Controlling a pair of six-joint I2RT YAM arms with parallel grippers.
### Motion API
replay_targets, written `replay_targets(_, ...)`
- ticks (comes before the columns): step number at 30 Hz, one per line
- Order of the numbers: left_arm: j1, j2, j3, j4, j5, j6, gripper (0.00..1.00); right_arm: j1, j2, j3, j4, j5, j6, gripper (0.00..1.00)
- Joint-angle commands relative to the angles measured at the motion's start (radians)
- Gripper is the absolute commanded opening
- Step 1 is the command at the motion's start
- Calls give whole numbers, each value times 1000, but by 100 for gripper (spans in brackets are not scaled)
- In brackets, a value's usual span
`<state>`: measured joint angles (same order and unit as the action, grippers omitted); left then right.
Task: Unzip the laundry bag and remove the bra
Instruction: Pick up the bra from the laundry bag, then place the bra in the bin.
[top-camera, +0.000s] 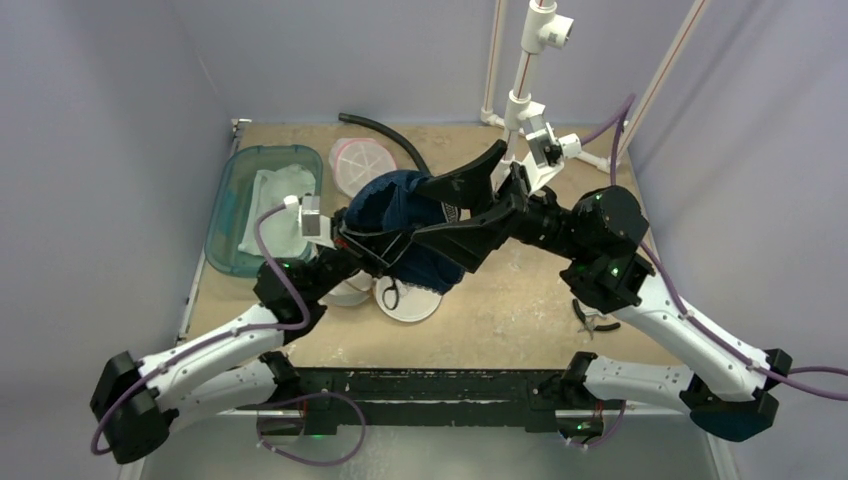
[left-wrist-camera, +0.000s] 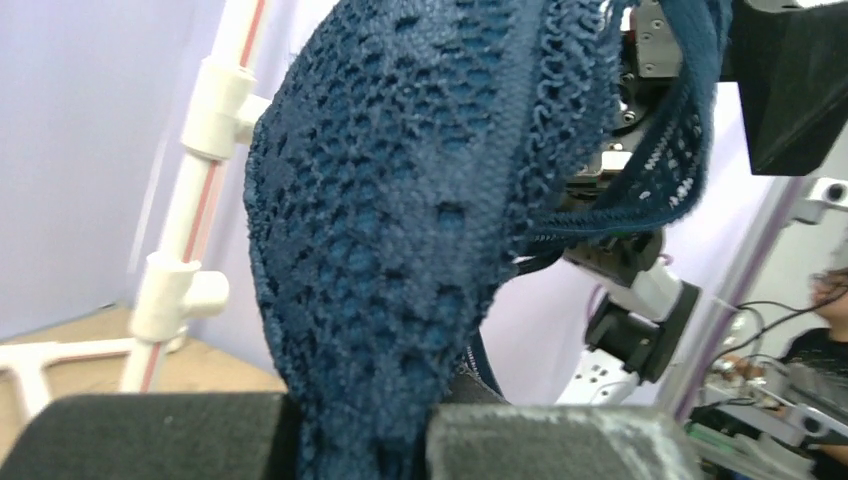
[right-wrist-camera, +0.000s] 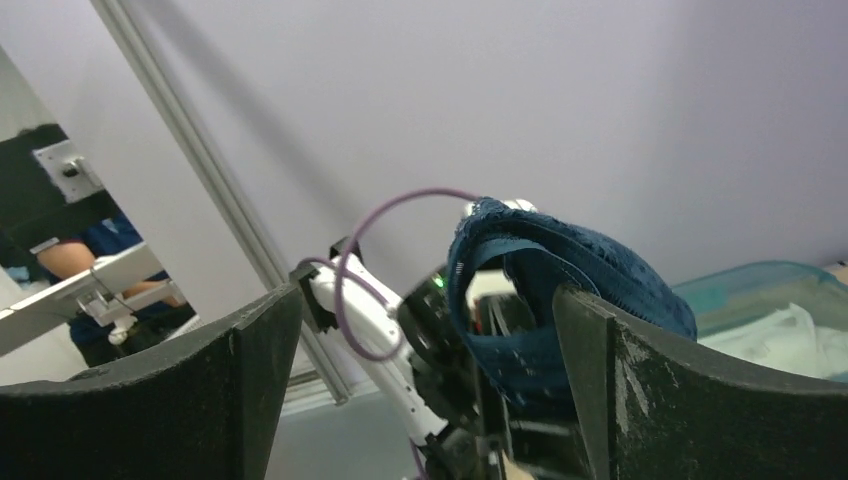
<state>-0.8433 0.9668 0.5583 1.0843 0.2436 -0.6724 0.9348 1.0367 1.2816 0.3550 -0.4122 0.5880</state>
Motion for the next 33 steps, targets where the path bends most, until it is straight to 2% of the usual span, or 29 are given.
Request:
replay_targets(1, 18, -152, 99, -428, -116, 153, 0, -4, -8, 81, -184, 55, -103, 98)
replay_targets(7, 22, -309, 290, -986, -402, 307, 0, -5, -52, 44, -251, 95, -156, 98)
replay_targets(12, 20, -345, 453, -1324, -642, 388, 0, -4, -88, 13, -268, 68, -184, 98)
replay_targets(17, 20, -214, 656, -1697, -887, 434, 0, -5, -182, -152, -197, 106, -161, 98)
replay_targets(22, 29, -37, 854, -1888, -948, 431, 0, -4, -245, -332, -137, 95, -105, 98)
replay_targets(24, 82, 52, 936, -1929, -907, 443, 0, -4, -257, -396, -103, 73, -74, 98)
replay_targets(25, 154, 99, 976, -1943, -853, 450, 0, -5, -262, -420, -93, 64, -63, 98)
replay_targets(29, 484, 258, 1056, -1894, -467, 473, 0, -5, -293, -513, -62, 39, -31, 98)
replay_targets(33, 820, 372, 1062, -1824, -187, 461, 0, -4, -332, -572, -57, 36, -23, 98)
